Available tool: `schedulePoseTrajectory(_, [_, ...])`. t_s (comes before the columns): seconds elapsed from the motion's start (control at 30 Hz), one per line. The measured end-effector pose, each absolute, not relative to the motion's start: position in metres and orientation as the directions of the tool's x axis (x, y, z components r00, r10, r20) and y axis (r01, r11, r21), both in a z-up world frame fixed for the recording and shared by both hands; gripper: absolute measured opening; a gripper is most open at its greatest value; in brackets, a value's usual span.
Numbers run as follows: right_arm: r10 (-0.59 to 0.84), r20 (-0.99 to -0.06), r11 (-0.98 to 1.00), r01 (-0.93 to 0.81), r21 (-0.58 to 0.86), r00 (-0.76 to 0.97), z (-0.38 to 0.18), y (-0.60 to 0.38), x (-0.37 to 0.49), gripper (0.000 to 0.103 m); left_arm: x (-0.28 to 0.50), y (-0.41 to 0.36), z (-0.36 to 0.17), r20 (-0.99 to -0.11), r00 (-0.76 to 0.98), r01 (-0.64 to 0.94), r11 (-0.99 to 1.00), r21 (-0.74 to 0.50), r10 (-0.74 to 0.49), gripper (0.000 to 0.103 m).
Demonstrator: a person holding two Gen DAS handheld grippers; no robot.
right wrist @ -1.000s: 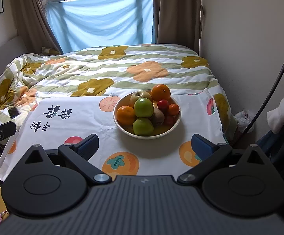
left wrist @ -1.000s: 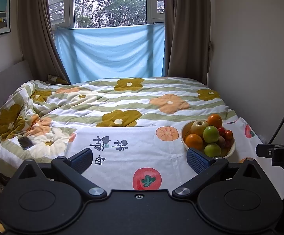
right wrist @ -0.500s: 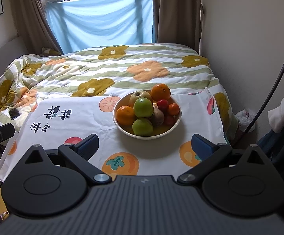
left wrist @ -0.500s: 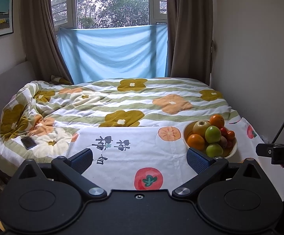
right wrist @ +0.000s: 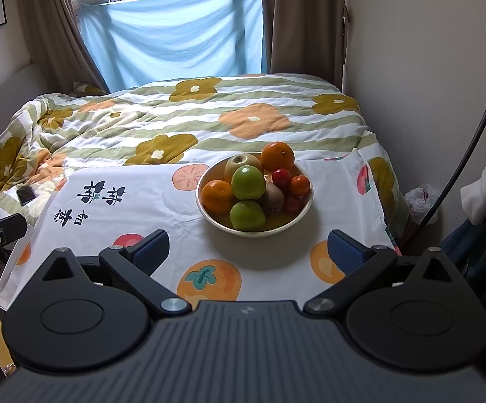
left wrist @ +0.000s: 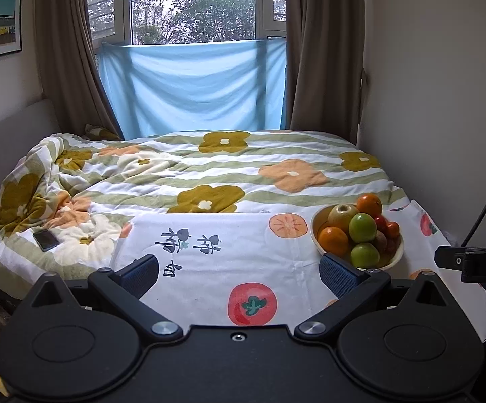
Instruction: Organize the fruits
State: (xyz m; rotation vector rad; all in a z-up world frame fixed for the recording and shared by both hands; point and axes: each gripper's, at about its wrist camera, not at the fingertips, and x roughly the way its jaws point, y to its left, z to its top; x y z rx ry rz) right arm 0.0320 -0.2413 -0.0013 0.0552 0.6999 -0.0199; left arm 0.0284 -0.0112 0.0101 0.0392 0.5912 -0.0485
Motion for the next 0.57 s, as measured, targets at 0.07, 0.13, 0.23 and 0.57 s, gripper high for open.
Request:
schedulePoseTrajectory(0.07, [0.001,-0.644,0.998,0.037,0.045,0.765,-0.002,-0.240,0.032,0.103,0.028,-0.011,0.010,-0.558,0.829,0.059,0.998,0.020,-0.038,0.103])
schedulePoseTrajectory(0.13, [0.000,-0.644,0.998,0.038,0.046,0.765,-0.002,-0.240,0.031,0.103,0.028,-0.010,0.010,-0.557,0.830,0.057,0.998,0.016,-0.038,0.103])
schedulePoseTrajectory(0.23, [0.004,-0.648,0.998,0.036,0.048,0.762,-0.003,-0.238,0.031,0.103,0.028,-0.008,0.010,-0.551,0.834,0.040,0.999,0.013,-0.026,0.103])
schedulePoseTrajectory(0.57, [0.025,-0.669,0.997,0.028,0.067,0.742,-0.010,-0.243,0.048,0.103,0.041,-0.011,0.005,-0.567,0.824,0.027,0.999,0.020,-0.011,0.103])
